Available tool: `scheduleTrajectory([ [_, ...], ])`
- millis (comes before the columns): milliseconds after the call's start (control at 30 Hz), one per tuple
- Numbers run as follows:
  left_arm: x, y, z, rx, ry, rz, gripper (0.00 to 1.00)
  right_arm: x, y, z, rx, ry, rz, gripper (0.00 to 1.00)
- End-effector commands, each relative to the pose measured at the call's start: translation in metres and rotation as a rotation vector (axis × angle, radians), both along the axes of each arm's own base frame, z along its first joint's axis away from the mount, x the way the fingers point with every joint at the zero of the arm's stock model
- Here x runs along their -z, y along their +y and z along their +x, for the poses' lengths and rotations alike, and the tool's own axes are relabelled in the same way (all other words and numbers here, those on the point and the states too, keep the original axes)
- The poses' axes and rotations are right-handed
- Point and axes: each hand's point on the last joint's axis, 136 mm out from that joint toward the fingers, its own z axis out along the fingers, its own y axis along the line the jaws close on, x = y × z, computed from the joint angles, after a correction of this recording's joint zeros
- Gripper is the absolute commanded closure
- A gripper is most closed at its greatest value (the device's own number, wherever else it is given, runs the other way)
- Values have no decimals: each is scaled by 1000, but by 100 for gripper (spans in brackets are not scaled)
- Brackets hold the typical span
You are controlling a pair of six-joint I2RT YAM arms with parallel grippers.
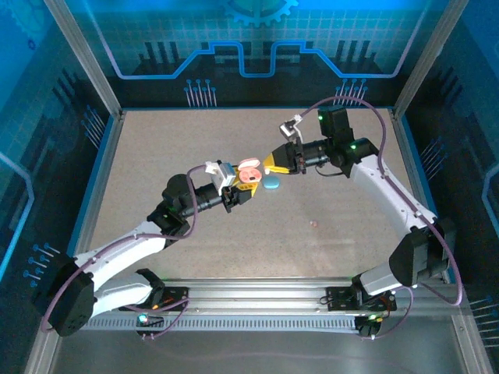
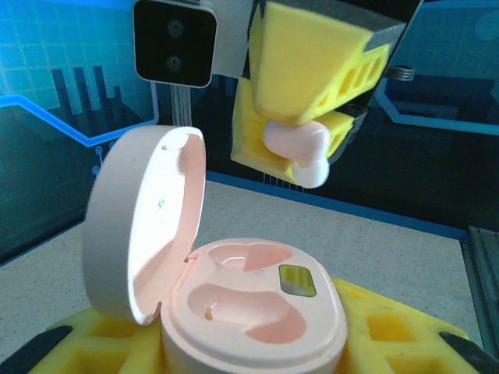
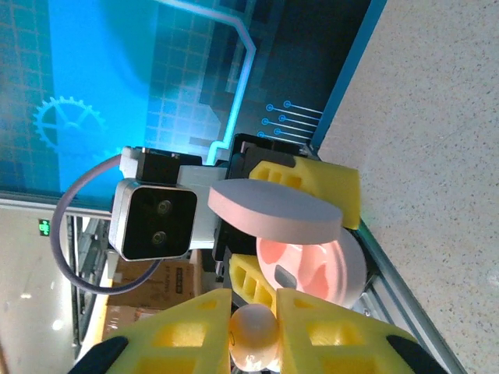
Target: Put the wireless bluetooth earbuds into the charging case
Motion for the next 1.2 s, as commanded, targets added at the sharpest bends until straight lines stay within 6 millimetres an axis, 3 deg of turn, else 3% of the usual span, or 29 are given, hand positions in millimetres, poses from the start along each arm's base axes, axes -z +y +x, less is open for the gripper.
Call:
scheduleTrajectory([
  [0,-14,-3,-4,21,-70,-27,61,-15,4,-8,9,-88,-15,80],
  [233,-18,-6,-10,55,-67,-43,60,-8,8,-6,27,-116,-61,80],
  [567,-20,-8,-10,70,-49,-54,60,-14,18,-9,9,-147,-55,80],
  [867,-26,-8,-12,83,-47,-85,60,3,17,-6,28,-161,-131,80],
  [1167,-31,-8,-15,91,-51,-98,60,3,16,-5,63,-229,-161,79],
])
